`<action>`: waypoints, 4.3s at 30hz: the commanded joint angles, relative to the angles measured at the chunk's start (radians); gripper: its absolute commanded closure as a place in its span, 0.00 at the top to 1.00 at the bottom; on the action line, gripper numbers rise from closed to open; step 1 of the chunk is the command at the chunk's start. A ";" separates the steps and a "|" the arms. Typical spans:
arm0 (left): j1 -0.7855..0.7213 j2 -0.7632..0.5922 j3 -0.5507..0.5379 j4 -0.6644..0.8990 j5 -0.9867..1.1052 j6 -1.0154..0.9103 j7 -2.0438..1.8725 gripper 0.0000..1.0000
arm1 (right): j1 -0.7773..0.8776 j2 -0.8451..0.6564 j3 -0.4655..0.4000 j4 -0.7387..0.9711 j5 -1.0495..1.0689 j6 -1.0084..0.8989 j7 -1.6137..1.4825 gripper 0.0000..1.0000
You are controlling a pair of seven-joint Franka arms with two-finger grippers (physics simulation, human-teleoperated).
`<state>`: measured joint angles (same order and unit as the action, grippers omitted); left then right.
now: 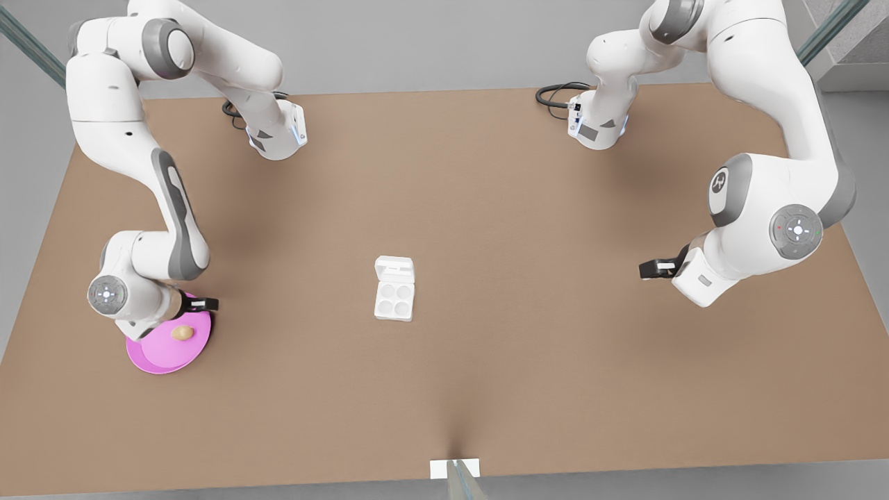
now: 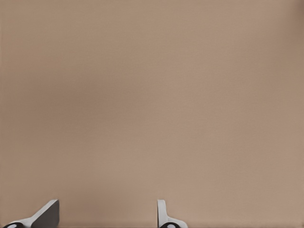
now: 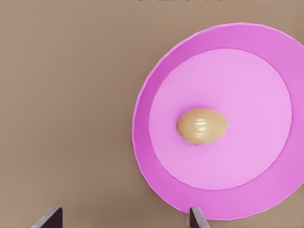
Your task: Pack egg into the box and close the box lid
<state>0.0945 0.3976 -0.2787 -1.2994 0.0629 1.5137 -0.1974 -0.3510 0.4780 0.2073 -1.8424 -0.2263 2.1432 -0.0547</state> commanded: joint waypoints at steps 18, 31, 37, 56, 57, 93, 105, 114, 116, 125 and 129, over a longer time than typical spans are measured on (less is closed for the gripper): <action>-0.002 0.001 0.001 -0.005 0.005 -0.023 -0.025 1.00 | -0.163 0.179 0.047 0.028 -0.080 0.345 -0.129 1.00; -0.007 0.001 0.001 -0.005 0.005 -0.023 -0.027 1.00 | -0.186 0.206 0.067 0.026 -0.085 0.363 -0.122 0.80; -0.006 0.001 0.001 -0.005 0.005 -0.023 -0.027 1.00 | -0.209 0.215 0.092 0.026 -0.087 0.365 -0.122 0.78; -0.006 0.001 0.001 -0.005 0.005 -0.024 -0.027 1.00 | 0.059 0.082 0.156 0.109 0.042 0.080 0.185 0.60; -0.006 0.001 0.001 -0.005 0.005 -0.024 -0.027 1.00 | 0.159 0.080 0.092 0.134 0.100 0.072 0.216 0.60; -0.400 -0.014 -0.020 -0.011 -0.008 -0.038 -0.484 1.00 | 0.367 0.057 -0.115 0.235 0.165 -0.203 0.181 1.00; -0.814 0.233 -0.136 -0.186 0.187 0.379 -1.156 1.00 | 0.287 -0.156 -0.171 0.565 0.165 -0.572 -0.137 1.00; -0.803 0.385 -0.126 -0.172 0.318 0.562 -1.171 1.00 | 0.302 -0.144 -0.083 0.614 0.171 -0.655 -0.047 1.00; -0.783 0.383 -0.125 -0.159 0.321 0.580 -1.166 1.00 | 0.297 -0.136 -0.089 0.615 0.170 -0.640 -0.048 1.00; -0.730 0.412 -0.125 -0.044 0.419 0.582 -1.159 1.00 | 0.296 -0.145 -0.095 0.628 0.170 -0.644 -0.048 1.00; -0.731 0.429 -0.099 -0.037 0.434 0.620 -1.157 1.00 | 0.299 -0.145 -0.094 0.628 0.170 -0.646 -0.045 1.00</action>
<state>-0.6368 0.8244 -0.3797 -1.3386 0.4819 2.1025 -1.1970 -0.0525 0.3339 0.1133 -1.2149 -0.0574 1.5017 -0.0537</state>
